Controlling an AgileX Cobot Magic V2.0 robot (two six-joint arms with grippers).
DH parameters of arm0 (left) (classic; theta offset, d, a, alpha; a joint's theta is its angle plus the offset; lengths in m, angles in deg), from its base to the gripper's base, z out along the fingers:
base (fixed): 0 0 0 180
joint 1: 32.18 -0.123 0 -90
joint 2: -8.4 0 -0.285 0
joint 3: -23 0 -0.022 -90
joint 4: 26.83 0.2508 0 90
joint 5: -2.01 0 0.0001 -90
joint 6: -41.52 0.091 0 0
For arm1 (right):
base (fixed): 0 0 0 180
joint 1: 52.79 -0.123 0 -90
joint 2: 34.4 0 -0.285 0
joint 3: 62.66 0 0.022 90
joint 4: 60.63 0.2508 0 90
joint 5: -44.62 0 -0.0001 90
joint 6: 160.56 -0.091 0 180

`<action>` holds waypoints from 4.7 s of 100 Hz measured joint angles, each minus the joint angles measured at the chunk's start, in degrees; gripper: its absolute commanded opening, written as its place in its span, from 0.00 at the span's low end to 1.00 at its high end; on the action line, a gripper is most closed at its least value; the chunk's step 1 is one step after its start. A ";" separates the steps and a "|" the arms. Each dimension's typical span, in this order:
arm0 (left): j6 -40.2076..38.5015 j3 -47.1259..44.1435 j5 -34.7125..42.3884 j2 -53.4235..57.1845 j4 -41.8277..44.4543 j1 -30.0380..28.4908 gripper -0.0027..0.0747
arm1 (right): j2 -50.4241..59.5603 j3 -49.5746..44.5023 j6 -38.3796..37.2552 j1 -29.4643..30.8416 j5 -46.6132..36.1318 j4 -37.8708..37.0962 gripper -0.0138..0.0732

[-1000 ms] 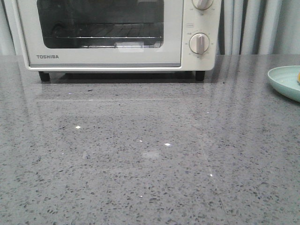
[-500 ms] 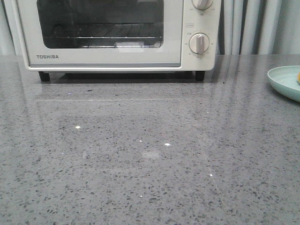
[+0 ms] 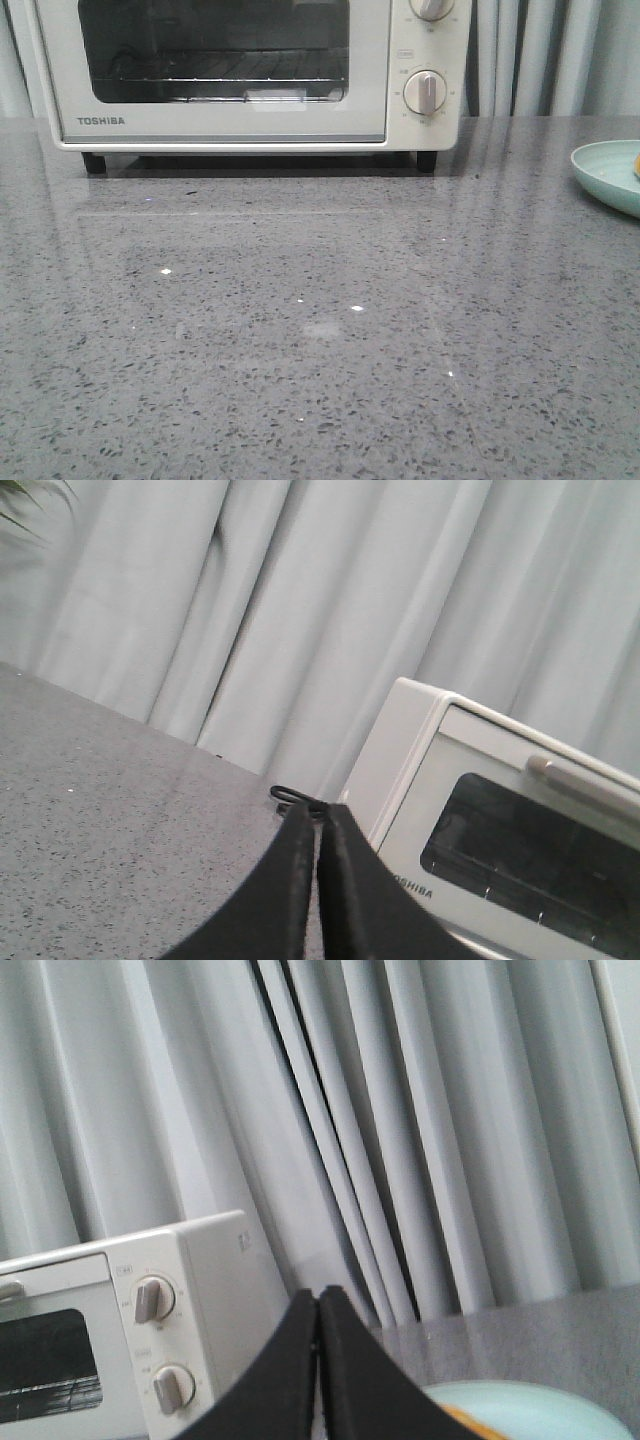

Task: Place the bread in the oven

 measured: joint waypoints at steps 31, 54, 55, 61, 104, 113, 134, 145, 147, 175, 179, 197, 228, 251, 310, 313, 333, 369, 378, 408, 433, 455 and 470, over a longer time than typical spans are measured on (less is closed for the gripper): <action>-3.47 4.67 -2.44 0.00 12.20 0.50 0.39 | 0.00 5.83 -2.25 0.00 18.85 0.10 0.35; -3.47 12.27 -2.90 -2.12 16.82 3.79 0.28 | 0.00 12.19 -2.25 0.00 31.36 0.10 0.35; -3.47 12.80 -2.90 -2.55 16.94 4.04 0.28 | 0.00 12.44 -2.25 0.00 31.66 0.10 0.35; -3.47 15.02 -2.90 -4.51 18.05 5.19 0.22 | 0.00 14.79 -2.08 0.00 34.24 0.10 0.35; -3.47 32.45 -4.92 -24.94 21.06 16.78 0.01 | -5.26 27.14 -1.35 0.00 30.48 1.66 0.35; -3.47 34.56 -5.00 -29.82 22.04 18.51 0.01 | -7.81 29.58 -1.35 0.00 31.25 1.66 0.35; -3.47 39.75 -5.37 -41.29 22.43 20.10 0.01 | -16.29 35.51 2.61 0.00 40.26 1.66 0.35; -3.47 42.18 -5.37 -46.65 22.54 20.10 0.01 | -19.73 38.48 3.64 0.00 43.30 1.96 0.35; -3.47 42.60 -5.37 -47.76 22.54 20.10 0.01 | -20.36 39.04 3.63 0.00 43.81 1.96 0.35; -3.47 47.16 -3.27 -60.64 22.64 20.93 0.01 | -28.35 45.34 5.08 0.00 49.64 1.96 0.35; -3.47 47.86 -2.74 -62.24 22.63 21.18 0.01 | -29.23 46.05 5.25 0.00 50.06 1.96 0.35; -3.47 50.98 -0.20 -68.40 23.53 22.10 0.01 | -31.09 47.86 5.62 0.00 50.58 1.96 0.35; -3.47 54.85 2.21 -76.51 24.25 22.19 0.01 | -31.30 48.43 5.62 0.00 50.83 1.96 0.35; -3.47 56.45 2.21 -79.12 24.25 22.67 0.01 | -31.30 48.43 5.66 0.00 51.03 1.96 0.35; -3.47 57.53 0.82 -82.34 24.47 23.27 0.01 | -31.30 48.43 5.79 0.00 52.63 1.96 0.35; -3.47 57.56 0.11 -82.34 24.47 23.27 0.01 | -31.30 48.43 5.79 0.00 52.63 1.96 0.35; -3.47 57.49 -5.50 -81.49 24.69 23.27 0.01 | -31.30 48.43 5.79 0.00 52.72 1.96 0.35; -3.47 37.07 -6.83 -66.48 18.32 28.36 0.01 | -31.30 48.43 5.79 0.00 54.56 1.96 0.35; -3.47 33.18 -15.74 -60.63 17.07 32.54 0.01 | -31.30 48.43 5.79 0.00 56.93 2.03 0.35; -3.47 34.11 -18.18 -37.60 19.68 42.35 0.01 | -32.20 48.43 5.79 0.00 60.17 2.03 0.35; -3.47 38.25 -24.82 -28.07 25.09 42.74 0.01 | -37.46 48.54 5.91 0.00 60.59 2.03 0.55; -3.47 40.69 -28.86 -25.12 28.98 42.74 0.01 | -47.08 51.31 5.91 0.00 62.40 2.03 0.55; -3.47 40.80 -31.09 -25.08 30.03 42.74 0.01 | -55.92 56.50 5.91 0.00 67.51 2.03 0.55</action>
